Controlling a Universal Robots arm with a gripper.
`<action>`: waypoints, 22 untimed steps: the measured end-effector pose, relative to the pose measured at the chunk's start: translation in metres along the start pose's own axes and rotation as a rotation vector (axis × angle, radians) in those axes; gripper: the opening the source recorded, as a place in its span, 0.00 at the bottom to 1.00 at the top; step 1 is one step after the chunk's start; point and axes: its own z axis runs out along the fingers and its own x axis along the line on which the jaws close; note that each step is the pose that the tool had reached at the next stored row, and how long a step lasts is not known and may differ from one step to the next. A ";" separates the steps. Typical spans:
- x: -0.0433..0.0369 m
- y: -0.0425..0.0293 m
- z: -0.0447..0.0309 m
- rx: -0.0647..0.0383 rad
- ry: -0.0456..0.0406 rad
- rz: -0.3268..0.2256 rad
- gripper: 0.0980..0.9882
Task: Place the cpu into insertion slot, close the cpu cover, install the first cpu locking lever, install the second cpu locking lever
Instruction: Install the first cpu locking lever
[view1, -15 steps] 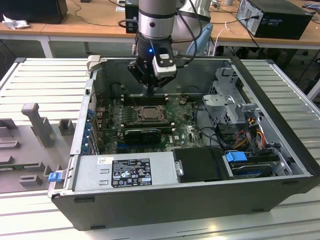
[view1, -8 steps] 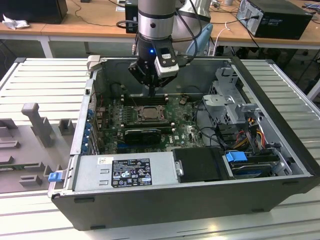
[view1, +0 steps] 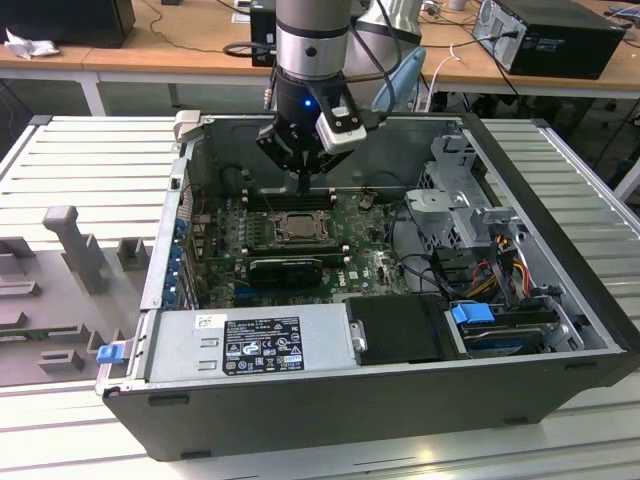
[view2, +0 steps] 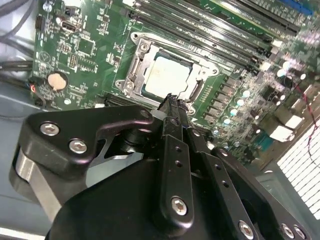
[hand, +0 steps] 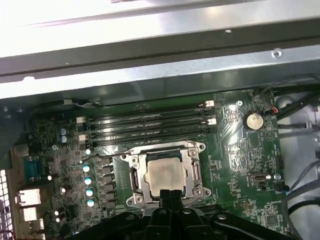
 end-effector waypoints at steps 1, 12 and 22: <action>0.0000 0.0000 0.0001 0.000 0.0005 -0.014 0.01; 0.0024 -0.0004 0.0044 -0.002 0.0064 -0.194 0.01; 0.0339 -0.0041 0.0093 -0.008 0.0067 -0.208 0.01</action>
